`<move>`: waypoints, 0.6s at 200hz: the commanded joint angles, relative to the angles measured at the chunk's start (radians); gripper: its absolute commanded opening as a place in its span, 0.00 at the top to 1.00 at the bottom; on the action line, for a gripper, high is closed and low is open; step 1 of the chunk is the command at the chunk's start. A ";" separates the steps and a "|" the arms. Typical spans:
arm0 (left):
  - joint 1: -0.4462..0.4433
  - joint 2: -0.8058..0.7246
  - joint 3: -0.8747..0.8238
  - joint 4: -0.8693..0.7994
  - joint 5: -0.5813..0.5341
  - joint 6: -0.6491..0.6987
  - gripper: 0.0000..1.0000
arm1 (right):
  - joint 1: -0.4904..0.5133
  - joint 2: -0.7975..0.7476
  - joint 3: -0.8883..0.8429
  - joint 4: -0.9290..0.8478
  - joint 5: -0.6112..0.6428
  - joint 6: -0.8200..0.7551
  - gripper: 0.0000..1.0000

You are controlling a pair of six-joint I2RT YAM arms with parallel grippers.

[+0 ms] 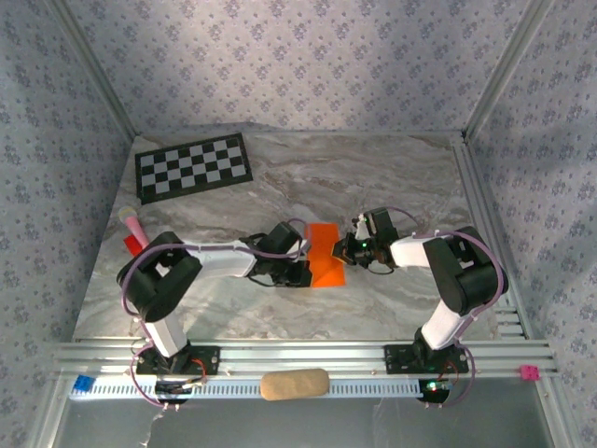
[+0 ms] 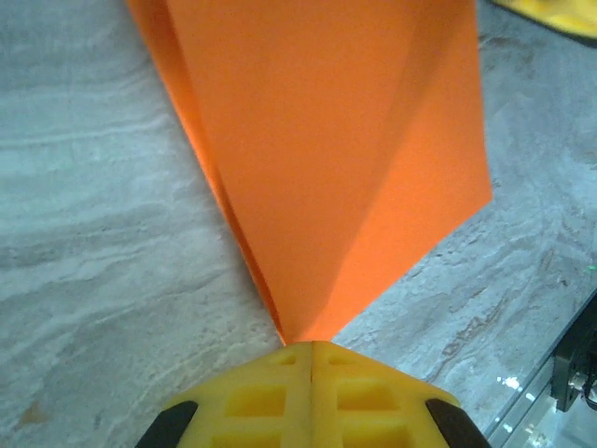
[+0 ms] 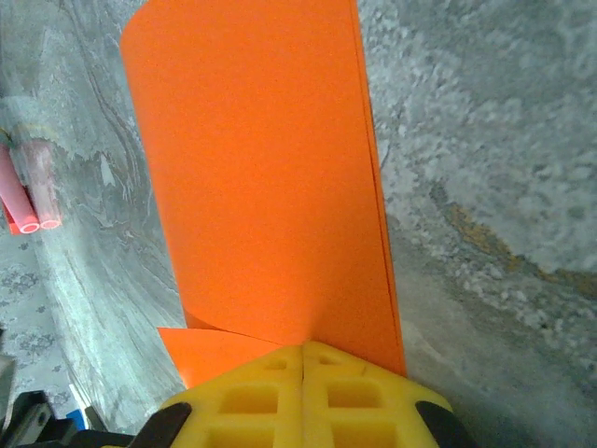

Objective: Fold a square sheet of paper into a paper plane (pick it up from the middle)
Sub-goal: Third fold the triangle at the center of the table.

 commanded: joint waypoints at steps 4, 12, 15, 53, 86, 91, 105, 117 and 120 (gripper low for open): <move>0.011 -0.030 0.071 -0.007 -0.019 0.023 0.97 | 0.001 0.022 -0.019 -0.140 0.107 -0.027 0.99; 0.018 -0.014 0.086 -0.005 -0.017 0.024 0.97 | 0.001 0.022 -0.017 -0.140 0.108 -0.023 0.99; 0.021 -0.007 0.092 -0.005 -0.014 0.022 0.97 | 0.001 0.021 -0.018 -0.138 0.106 -0.023 0.99; 0.022 0.083 0.137 -0.006 -0.003 0.025 0.97 | 0.007 0.019 -0.015 -0.118 0.089 -0.013 0.98; 0.014 0.107 0.081 0.009 -0.019 0.010 0.98 | 0.007 0.004 -0.005 -0.101 0.064 -0.018 0.98; 0.013 0.108 0.067 0.017 -0.020 0.005 0.99 | 0.008 0.002 0.000 -0.099 0.057 -0.019 0.98; 0.010 0.113 0.042 0.025 -0.028 -0.005 1.00 | 0.010 -0.023 0.004 -0.100 0.052 -0.021 0.97; 0.004 0.119 0.022 0.041 -0.046 -0.025 1.00 | 0.016 -0.055 -0.001 -0.104 0.055 -0.026 0.96; 0.003 0.120 0.020 0.045 -0.049 -0.028 1.00 | 0.018 -0.065 -0.003 -0.105 0.057 -0.028 0.95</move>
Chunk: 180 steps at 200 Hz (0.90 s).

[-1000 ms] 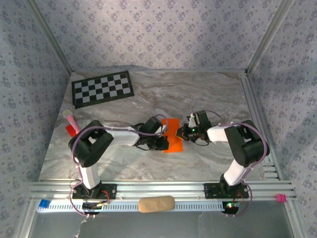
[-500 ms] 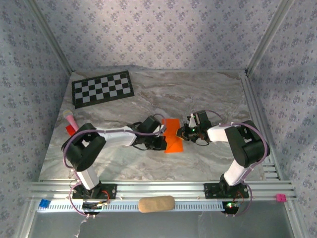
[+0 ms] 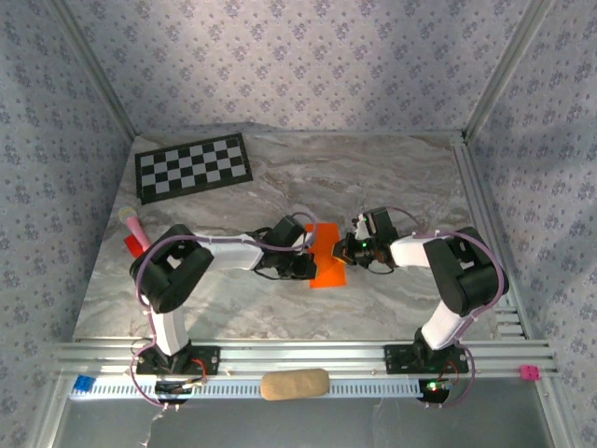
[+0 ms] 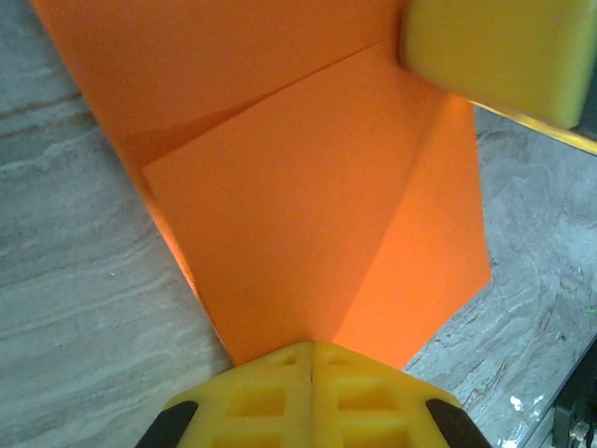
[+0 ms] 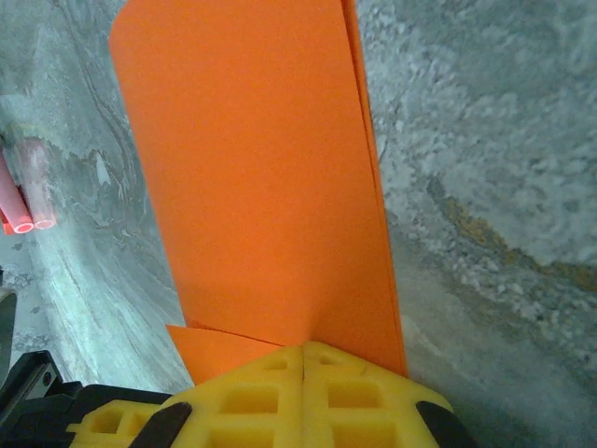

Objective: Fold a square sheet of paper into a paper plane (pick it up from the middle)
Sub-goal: Third fold the triangle at the center of the table.

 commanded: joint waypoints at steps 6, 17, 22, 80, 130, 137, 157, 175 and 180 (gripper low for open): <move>-0.020 0.027 -0.052 0.010 -0.042 -0.034 1.00 | 0.015 -0.071 -0.014 -0.086 0.054 -0.029 0.95; -0.025 0.033 -0.053 0.013 -0.046 -0.039 1.00 | 0.023 -0.100 -0.025 -0.086 0.055 -0.032 0.94; -0.026 0.035 -0.051 0.010 -0.049 -0.040 1.00 | 0.028 -0.109 -0.029 -0.086 0.051 -0.033 0.93; -0.030 0.015 -0.043 -0.027 -0.088 -0.019 1.00 | 0.099 -0.047 -0.034 -0.052 0.009 -0.014 0.93; -0.030 0.019 -0.044 -0.042 -0.093 -0.008 1.00 | 0.014 -0.002 -0.083 0.003 0.038 0.002 0.94; -0.030 0.019 -0.047 -0.039 -0.092 -0.007 1.00 | 0.000 -0.004 -0.082 0.007 0.039 0.000 0.94; -0.030 0.022 -0.052 -0.030 -0.092 -0.006 1.00 | -0.041 -0.002 -0.058 -0.002 0.042 0.005 0.94; -0.031 0.028 -0.049 -0.032 -0.092 -0.002 1.00 | -0.076 0.005 -0.044 0.016 0.038 0.028 0.94; -0.031 0.029 -0.049 -0.032 -0.092 -0.002 1.00 | -0.086 0.007 -0.035 0.005 0.044 0.031 0.94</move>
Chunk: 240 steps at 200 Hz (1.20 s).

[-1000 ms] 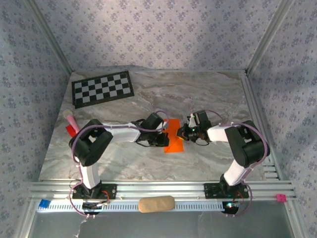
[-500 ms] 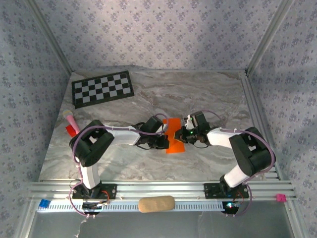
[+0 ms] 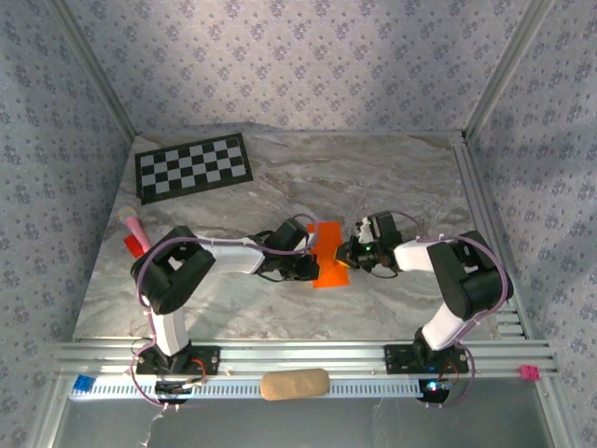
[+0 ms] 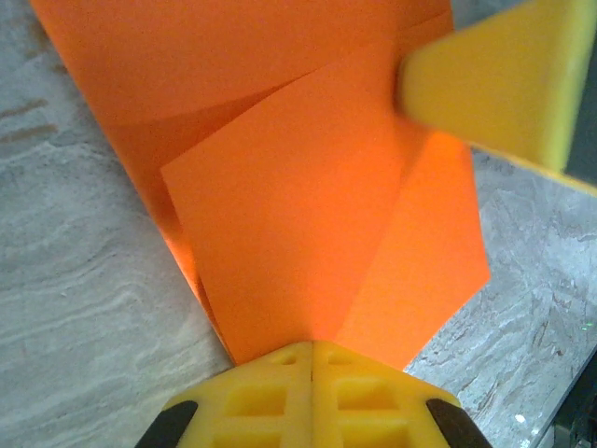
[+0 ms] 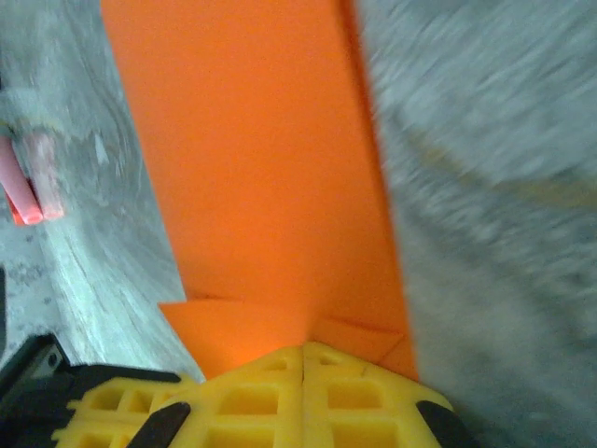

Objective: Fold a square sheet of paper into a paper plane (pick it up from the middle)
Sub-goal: Third fold the triangle at the center of the table, then turn over the paper at the center of the table.

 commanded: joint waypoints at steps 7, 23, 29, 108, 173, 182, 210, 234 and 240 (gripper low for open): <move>-0.006 0.031 -0.033 -0.091 -0.057 0.026 1.00 | -0.062 0.035 0.026 -0.038 0.087 0.019 0.94; -0.007 0.027 -0.036 -0.087 -0.057 0.026 1.00 | -0.084 0.038 0.039 -0.062 0.118 0.034 0.94; -0.007 0.027 -0.035 -0.087 -0.057 0.026 1.00 | -0.088 0.035 0.039 -0.061 0.120 0.037 0.94; -0.006 -0.079 0.050 -0.108 -0.116 0.016 0.89 | 0.000 -0.235 0.001 -0.258 0.179 -0.034 0.85; 0.058 -0.047 0.137 -0.143 -0.074 0.071 0.86 | 0.053 -0.358 -0.082 -0.317 0.197 0.021 0.66; 0.061 -0.029 0.158 -0.165 -0.071 0.086 0.86 | 0.061 -0.358 -0.086 -0.317 0.191 0.030 0.66; 0.060 0.012 0.183 -0.181 -0.066 0.105 0.87 | 0.083 -0.335 -0.082 -0.313 0.167 0.059 0.66; 0.065 0.044 0.203 -0.196 -0.073 0.115 0.88 | 0.113 -0.309 -0.076 -0.315 0.177 0.096 0.66; 0.065 0.049 0.205 -0.197 -0.076 0.118 0.88 | 0.120 -0.304 -0.075 -0.312 0.177 0.106 0.67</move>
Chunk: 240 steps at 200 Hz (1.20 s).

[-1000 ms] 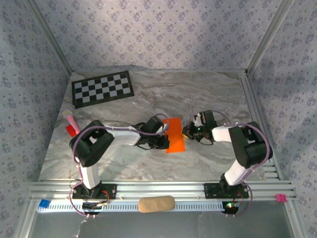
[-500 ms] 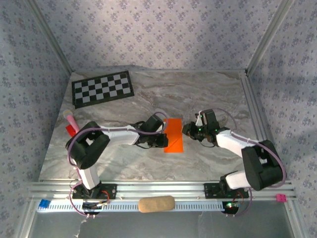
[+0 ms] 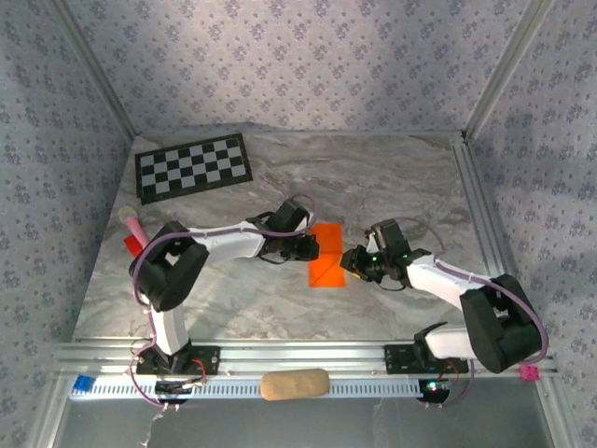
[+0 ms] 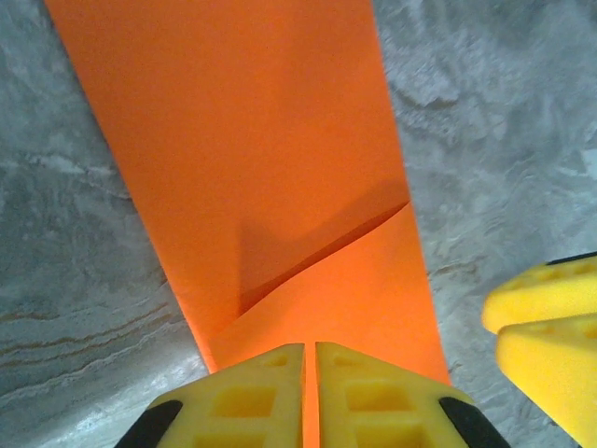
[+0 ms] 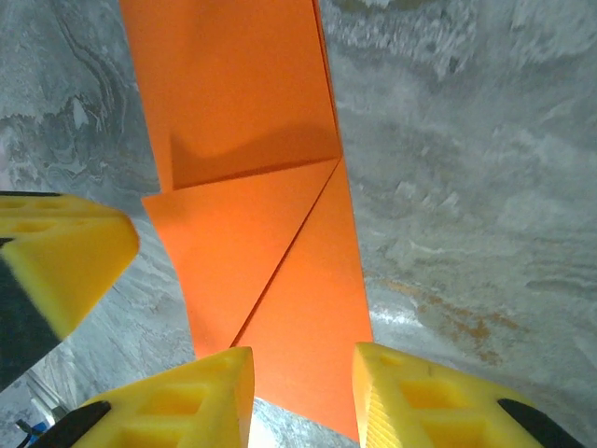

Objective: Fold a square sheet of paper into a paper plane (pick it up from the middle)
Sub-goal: Turn over the paper at the center of the table.

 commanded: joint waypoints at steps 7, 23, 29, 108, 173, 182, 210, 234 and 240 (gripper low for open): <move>0.004 0.042 0.037 -0.049 0.007 0.037 0.89 | 0.037 0.029 0.001 -0.023 0.004 0.065 0.67; 0.003 0.056 0.037 -0.053 0.006 0.039 0.90 | 0.064 0.031 0.009 -0.063 0.058 0.087 0.67; 0.004 0.060 0.032 -0.052 0.007 0.039 0.90 | 0.072 0.028 0.010 -0.082 0.079 0.096 0.67; -0.004 0.067 -0.024 -0.025 0.011 0.002 0.93 | 0.113 0.026 -0.006 -0.070 0.077 0.140 0.64; -0.018 0.069 -0.026 -0.020 0.007 -0.008 0.93 | 0.119 0.073 0.008 -0.005 0.049 0.136 0.65; -0.018 0.069 -0.025 -0.022 0.006 -0.005 0.93 | 0.119 0.079 0.015 0.003 0.043 0.129 0.66; -0.018 0.064 -0.028 -0.033 -0.004 -0.004 0.93 | 0.117 0.083 0.029 0.029 0.032 0.122 0.65; -0.018 0.056 -0.033 -0.032 -0.007 -0.002 0.93 | 0.117 0.078 0.040 0.051 0.029 0.124 0.65; -0.018 0.054 -0.033 -0.033 -0.008 -0.003 0.93 | 0.116 0.076 0.043 0.055 0.031 0.121 0.65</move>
